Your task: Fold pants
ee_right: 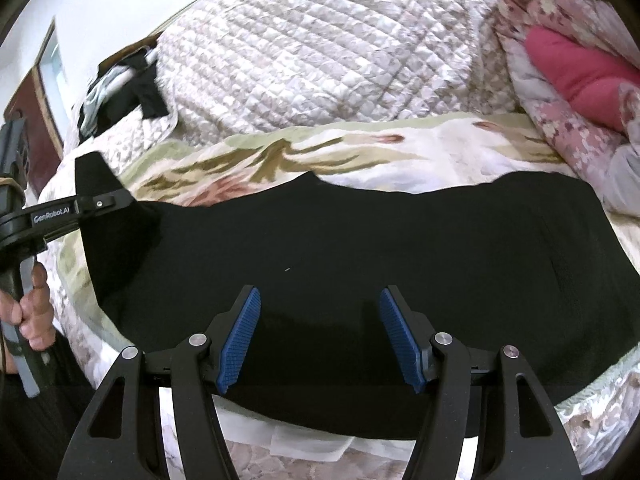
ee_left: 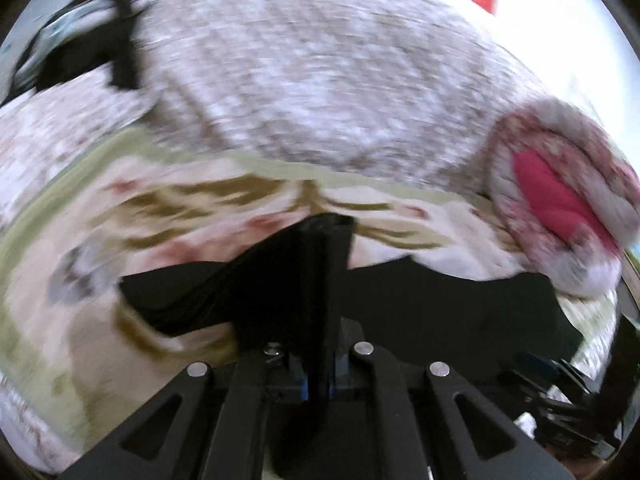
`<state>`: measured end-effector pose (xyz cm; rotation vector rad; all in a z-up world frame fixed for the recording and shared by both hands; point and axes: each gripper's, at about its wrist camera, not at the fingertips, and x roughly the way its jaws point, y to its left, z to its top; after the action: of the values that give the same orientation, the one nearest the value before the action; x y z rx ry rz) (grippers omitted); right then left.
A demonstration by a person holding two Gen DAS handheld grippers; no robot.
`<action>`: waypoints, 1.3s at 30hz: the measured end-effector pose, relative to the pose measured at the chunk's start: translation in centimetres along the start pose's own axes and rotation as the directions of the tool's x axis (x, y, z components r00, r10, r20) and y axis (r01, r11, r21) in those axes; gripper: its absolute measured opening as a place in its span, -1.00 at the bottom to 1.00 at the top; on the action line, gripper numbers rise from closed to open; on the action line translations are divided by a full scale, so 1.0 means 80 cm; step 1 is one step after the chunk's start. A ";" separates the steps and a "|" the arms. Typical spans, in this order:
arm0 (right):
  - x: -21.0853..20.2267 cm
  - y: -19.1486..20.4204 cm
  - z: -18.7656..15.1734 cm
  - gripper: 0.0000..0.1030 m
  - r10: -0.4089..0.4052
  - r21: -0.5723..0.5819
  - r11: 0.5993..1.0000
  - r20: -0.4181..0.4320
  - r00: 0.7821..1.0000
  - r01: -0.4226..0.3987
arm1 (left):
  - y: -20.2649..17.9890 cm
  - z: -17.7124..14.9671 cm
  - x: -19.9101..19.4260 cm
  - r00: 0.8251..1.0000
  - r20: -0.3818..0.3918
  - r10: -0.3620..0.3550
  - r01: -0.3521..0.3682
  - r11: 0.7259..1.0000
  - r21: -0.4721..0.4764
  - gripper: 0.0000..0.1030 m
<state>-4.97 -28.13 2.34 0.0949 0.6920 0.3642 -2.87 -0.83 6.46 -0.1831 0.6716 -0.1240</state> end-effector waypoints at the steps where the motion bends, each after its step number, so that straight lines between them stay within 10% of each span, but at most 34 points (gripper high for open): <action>1: -0.002 -0.004 0.001 0.22 -0.006 0.015 1.000 0.006 1.000 0.006 | -0.015 0.002 0.005 1.000 -0.009 -0.025 0.025 0.999 0.026 -0.86; 17: -0.009 -0.063 0.003 0.22 -0.061 0.191 0.980 -0.004 0.998 0.061 | -0.137 -0.069 0.065 0.938 -0.242 -0.248 0.292 0.942 0.163 -0.85; 24: -0.010 -0.067 0.003 0.22 0.037 0.238 0.970 0.005 0.999 -0.038 | -0.117 -0.059 0.026 0.888 -0.225 -0.401 0.426 0.902 0.071 -0.26; 32: 0.034 -0.047 0.018 0.21 0.235 0.263 0.942 -0.080 0.969 -0.206 | -0.032 -0.034 0.021 0.982 -0.120 -0.143 0.152 0.986 0.066 -0.18; 39: 0.064 -0.042 0.030 0.16 0.288 0.296 0.924 -0.120 0.950 -0.243 | 0.002 -0.046 0.044 0.987 -0.132 -0.093 0.095 0.995 0.013 -0.18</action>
<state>1.20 -29.35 0.37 0.4345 0.8922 0.5390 -2.45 -1.72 1.50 -0.1891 0.7931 -0.2345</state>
